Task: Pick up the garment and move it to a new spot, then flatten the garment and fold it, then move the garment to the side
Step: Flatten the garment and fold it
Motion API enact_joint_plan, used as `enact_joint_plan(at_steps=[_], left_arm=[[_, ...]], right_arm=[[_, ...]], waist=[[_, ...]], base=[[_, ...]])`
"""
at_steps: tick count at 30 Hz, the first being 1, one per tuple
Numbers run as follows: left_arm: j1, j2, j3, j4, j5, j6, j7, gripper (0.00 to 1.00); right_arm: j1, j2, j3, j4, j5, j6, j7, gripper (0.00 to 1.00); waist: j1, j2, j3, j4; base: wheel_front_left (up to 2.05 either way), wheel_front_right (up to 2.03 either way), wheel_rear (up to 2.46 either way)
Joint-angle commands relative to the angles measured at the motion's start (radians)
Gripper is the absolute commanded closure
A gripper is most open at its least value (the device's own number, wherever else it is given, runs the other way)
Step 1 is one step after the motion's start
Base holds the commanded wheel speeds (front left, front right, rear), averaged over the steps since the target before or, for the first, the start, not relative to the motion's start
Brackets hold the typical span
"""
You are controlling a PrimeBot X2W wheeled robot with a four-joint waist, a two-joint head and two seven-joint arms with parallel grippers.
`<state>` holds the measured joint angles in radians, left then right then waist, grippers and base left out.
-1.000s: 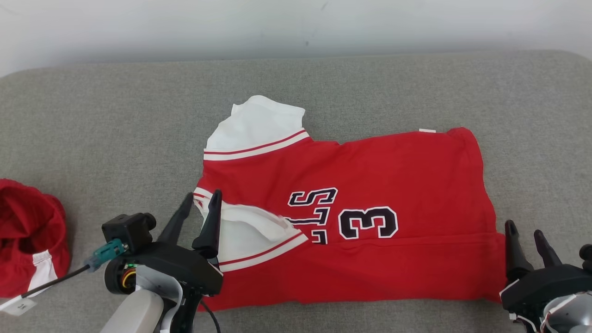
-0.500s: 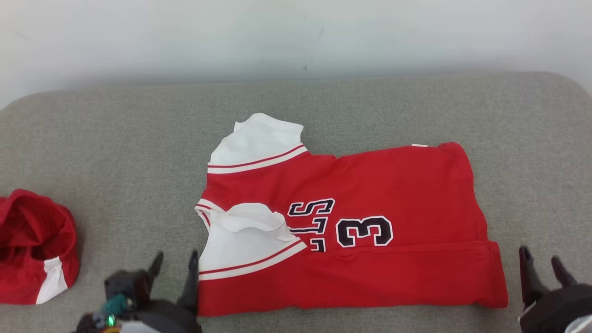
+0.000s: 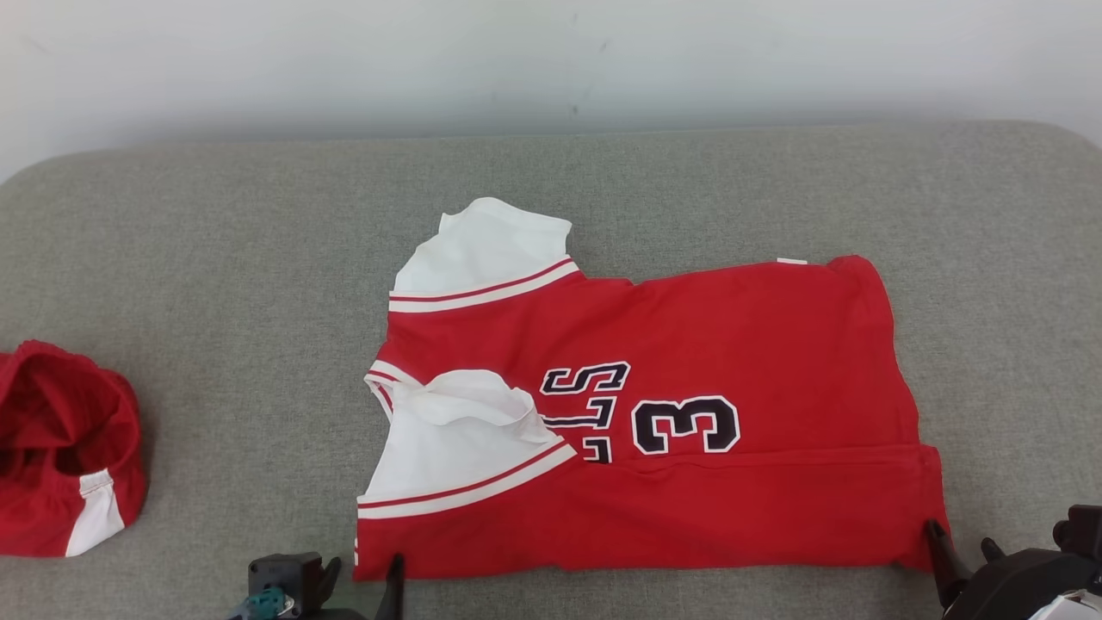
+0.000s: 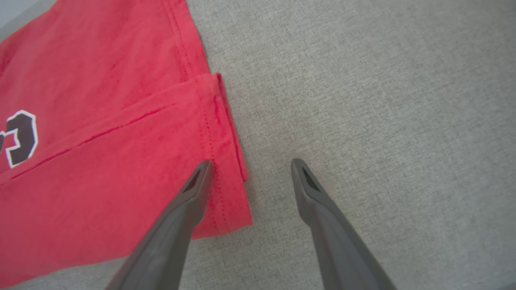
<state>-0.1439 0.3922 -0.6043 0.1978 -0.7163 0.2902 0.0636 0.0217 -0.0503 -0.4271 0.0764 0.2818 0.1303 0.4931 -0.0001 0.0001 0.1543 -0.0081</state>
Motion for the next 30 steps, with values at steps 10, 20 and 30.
enact_joint_plan(at_steps=[10, 20, 30], left_arm=[[-0.055, -0.054, 0.022, 0.073, -0.061, -0.042, -0.005, 0.60], [-0.055, -0.053, 0.015, 0.107, -0.082, -0.066, 0.015, 1.00], [0.058, 0.020, 0.046, -0.028, -0.131, -0.042, 0.056, 1.00]], right_arm=[[-0.047, 0.003, 0.066, 0.088, 0.046, 0.001, 0.030, 0.00], [-0.071, 0.002, 0.103, 0.102, 0.040, 0.001, 0.014, 1.00], [0.034, 0.001, 0.043, -0.036, 0.063, 0.001, 0.054, 1.00]], waist=[[0.0001, -0.0001, 0.011, 0.003], [0.0001, -0.0001, 0.008, 0.001], [0.0001, -0.0001, -0.019, 0.004]], base=[[0.00, 0.00, 0.00], [0.00, 0.00, 0.00], [0.00, 0.00, 0.00]])
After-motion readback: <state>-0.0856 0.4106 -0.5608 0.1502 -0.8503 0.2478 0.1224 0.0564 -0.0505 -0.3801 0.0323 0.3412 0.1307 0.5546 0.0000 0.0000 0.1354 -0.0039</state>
